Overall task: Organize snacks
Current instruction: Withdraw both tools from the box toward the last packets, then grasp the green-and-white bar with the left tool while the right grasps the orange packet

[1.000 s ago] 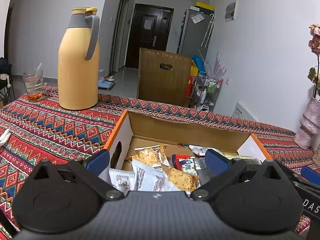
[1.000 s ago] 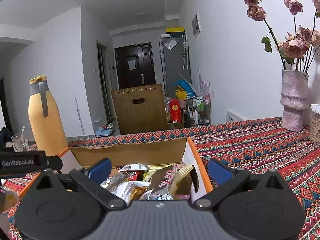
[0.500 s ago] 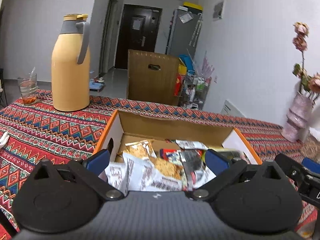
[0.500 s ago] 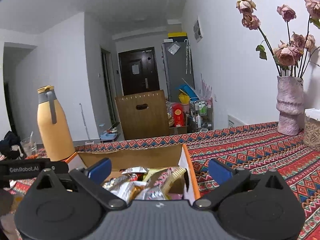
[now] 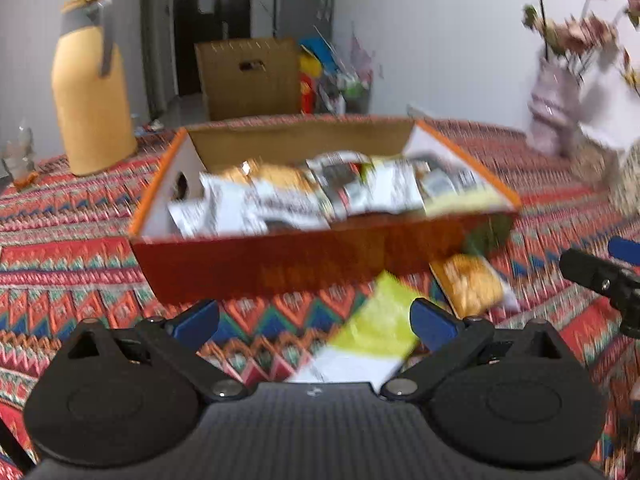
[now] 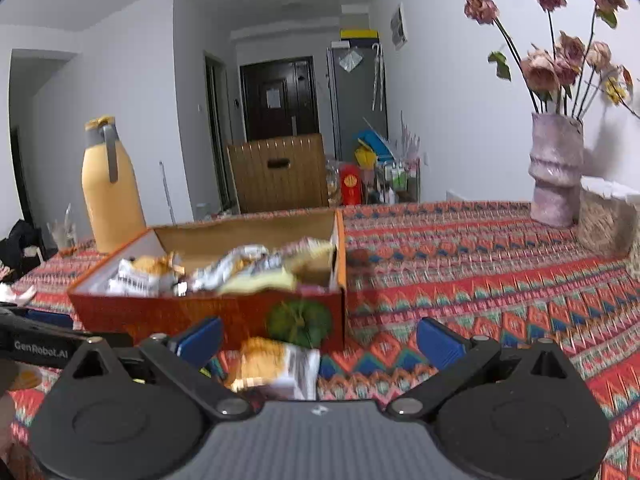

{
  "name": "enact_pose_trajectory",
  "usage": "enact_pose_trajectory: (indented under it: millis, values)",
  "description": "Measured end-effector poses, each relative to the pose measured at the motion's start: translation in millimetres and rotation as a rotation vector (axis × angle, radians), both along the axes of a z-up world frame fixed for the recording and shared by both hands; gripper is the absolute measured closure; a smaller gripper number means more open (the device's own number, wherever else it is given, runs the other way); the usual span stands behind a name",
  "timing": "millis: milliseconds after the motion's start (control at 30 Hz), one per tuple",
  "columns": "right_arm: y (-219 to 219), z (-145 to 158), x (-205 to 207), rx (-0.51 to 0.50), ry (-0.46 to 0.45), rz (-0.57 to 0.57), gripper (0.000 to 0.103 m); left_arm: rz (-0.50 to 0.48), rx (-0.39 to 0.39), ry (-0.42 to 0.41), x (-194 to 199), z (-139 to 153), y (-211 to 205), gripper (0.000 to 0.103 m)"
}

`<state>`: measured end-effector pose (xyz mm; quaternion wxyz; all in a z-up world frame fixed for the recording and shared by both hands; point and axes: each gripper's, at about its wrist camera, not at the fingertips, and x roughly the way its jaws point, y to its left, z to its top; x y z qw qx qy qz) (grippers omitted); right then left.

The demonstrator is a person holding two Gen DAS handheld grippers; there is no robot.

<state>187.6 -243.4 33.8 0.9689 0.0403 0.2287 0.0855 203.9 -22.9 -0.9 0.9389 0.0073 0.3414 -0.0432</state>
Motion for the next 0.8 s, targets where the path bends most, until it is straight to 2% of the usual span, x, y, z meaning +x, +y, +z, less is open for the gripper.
enact_pose_trajectory:
  millis: [267, 367, 433, 467, 533, 633, 800]
  values:
    - [-9.3, -18.5, -23.6, 0.009, 0.042, -0.018, 0.0, -0.06, 0.044, 0.094, 1.1, -26.4, -16.5, 0.0]
    - [-14.4, -20.4, -27.7, 0.021, 0.049, -0.024, 0.0, -0.059, 0.045, 0.106, 3.5, -31.7, -18.5, 0.005]
    - [-16.3, -22.1, -30.9, 0.026, 0.053, -0.027, 0.0, -0.059, 0.04, 0.117, 5.6, -33.2, -19.8, 0.021]
    - [-16.6, -22.5, -32.4, 0.029, 0.053, -0.028, 0.0, -0.061, 0.041, 0.113, 5.1, -33.1, -21.1, 0.022]
    - [-16.9, -22.8, -35.0, 0.033, 0.053, -0.026, 0.0, -0.073, 0.033, 0.105, 2.6, -29.7, -22.2, 0.042]
    - [-17.0, -23.1, -36.8, 0.034, 0.057, -0.025, 0.0, -0.084, 0.015, 0.101, -1.9, -26.5, -23.5, 0.064]
    - [-13.7, -22.8, -40.0, 0.032, 0.061, -0.019, 0.0, -0.07, 0.032, 0.069, -15.1, -22.2, -28.3, 0.065]
